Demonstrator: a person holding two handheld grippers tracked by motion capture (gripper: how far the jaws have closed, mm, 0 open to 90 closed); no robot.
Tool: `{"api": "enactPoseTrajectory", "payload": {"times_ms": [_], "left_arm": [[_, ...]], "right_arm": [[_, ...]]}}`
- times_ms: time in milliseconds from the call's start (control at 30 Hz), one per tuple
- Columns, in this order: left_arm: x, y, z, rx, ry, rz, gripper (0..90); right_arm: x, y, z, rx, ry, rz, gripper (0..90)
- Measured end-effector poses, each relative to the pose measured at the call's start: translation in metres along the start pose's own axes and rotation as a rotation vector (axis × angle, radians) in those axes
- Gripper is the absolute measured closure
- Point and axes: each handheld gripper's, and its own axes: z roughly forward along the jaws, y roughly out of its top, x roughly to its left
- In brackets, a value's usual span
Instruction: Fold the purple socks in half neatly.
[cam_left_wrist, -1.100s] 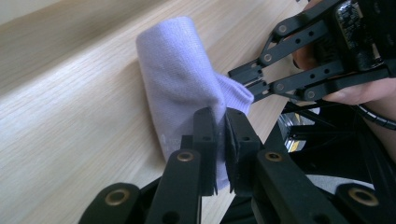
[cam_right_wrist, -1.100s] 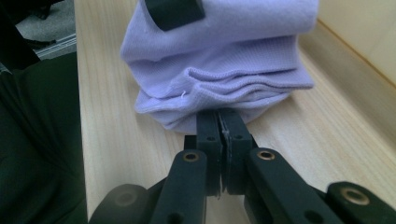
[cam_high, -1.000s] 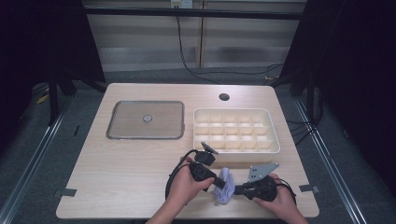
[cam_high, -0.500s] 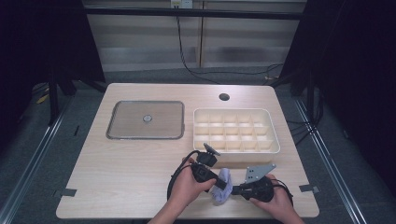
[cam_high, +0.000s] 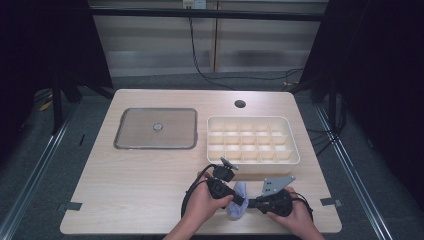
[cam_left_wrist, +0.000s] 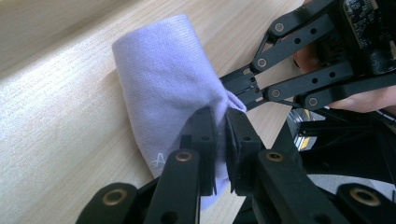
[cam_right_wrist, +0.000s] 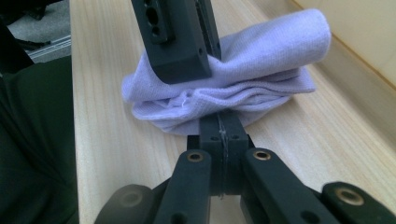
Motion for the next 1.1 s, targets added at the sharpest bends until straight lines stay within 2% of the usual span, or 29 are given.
{"api": "enactPoseTrajectory", "payload": {"times_ms": [100, 200, 267, 300, 333, 367, 433, 467, 567, 633, 667, 767, 800, 833, 967, 1100], "left_arm": [[0.000, -0.001, 0.001, -0.013, 0.004, 0.000, 82.8], [-0.001, -0.003, 0.004, -0.036, 0.005, -0.026, 82.6], [0.001, -0.002, 0.004, -0.013, 0.006, 0.003, 82.6], [0.001, -0.003, 0.004, -0.016, 0.006, -0.006, 82.6], [-0.002, -0.003, 0.006, -0.039, 0.009, -0.034, 82.6], [-0.002, -0.003, 0.007, -0.039, 0.009, -0.034, 82.6], [-0.001, -0.003, 0.006, -0.033, 0.006, -0.025, 82.6], [0.001, -0.003, 0.005, -0.011, 0.010, 0.005, 82.6], [-0.001, -0.002, 0.006, -0.012, 0.012, 0.003, 82.5], [-0.003, -0.002, 0.007, -0.022, 0.011, -0.021, 82.1], [-0.002, -0.002, 0.006, 0.002, 0.013, 0.007, 81.7], [-0.002, -0.002, 0.008, -0.006, 0.016, 0.009, 81.1], [-0.002, -0.003, 0.009, -0.013, 0.015, -0.001, 81.0], [-0.001, -0.003, 0.008, -0.006, 0.014, 0.015, 80.7], [-0.003, -0.003, 0.010, -0.003, 0.026, 0.031, 80.2], [-0.003, -0.003, 0.012, -0.001, 0.016, 0.025, 80.6]], "right_arm": [[0.000, 0.000, -0.001, 0.002, -0.004, 0.002, 90.0], [-0.002, -0.001, -0.002, 0.000, -0.005, 0.015, 90.0], [-0.004, -0.002, -0.004, 0.003, -0.008, 0.016, 90.0], [-0.005, -0.003, -0.005, 0.005, -0.013, 0.016, 90.0], [-0.005, -0.003, -0.006, 0.006, -0.017, 0.019, 90.0], [-0.006, -0.004, -0.007, 0.008, -0.019, 0.022, 90.0], [-0.007, -0.005, -0.009, 0.003, -0.016, 0.028, 90.0], [-0.007, -0.005, -0.010, -0.002, -0.015, 0.035, 90.0], [-0.008, -0.003, -0.011, -0.002, -0.026, 0.029, 90.0], [-0.008, -0.003, -0.012, -0.007, -0.029, 0.034, 90.0], [-0.009, -0.003, -0.013, -0.009, -0.038, 0.037, 90.0], [-0.011, -0.003, -0.017, -0.033, -0.049, 0.054, 90.0], [-0.011, -0.003, -0.019, -0.035, -0.056, 0.058, 90.0], [-0.012, -0.003, -0.020, -0.039, -0.067, 0.058, 90.0], [-0.015, -0.003, -0.025, -0.054, -0.084, 0.072, 90.0], [-0.017, 0.000, -0.030, -0.065, -0.111, 0.076, 90.0]]}}
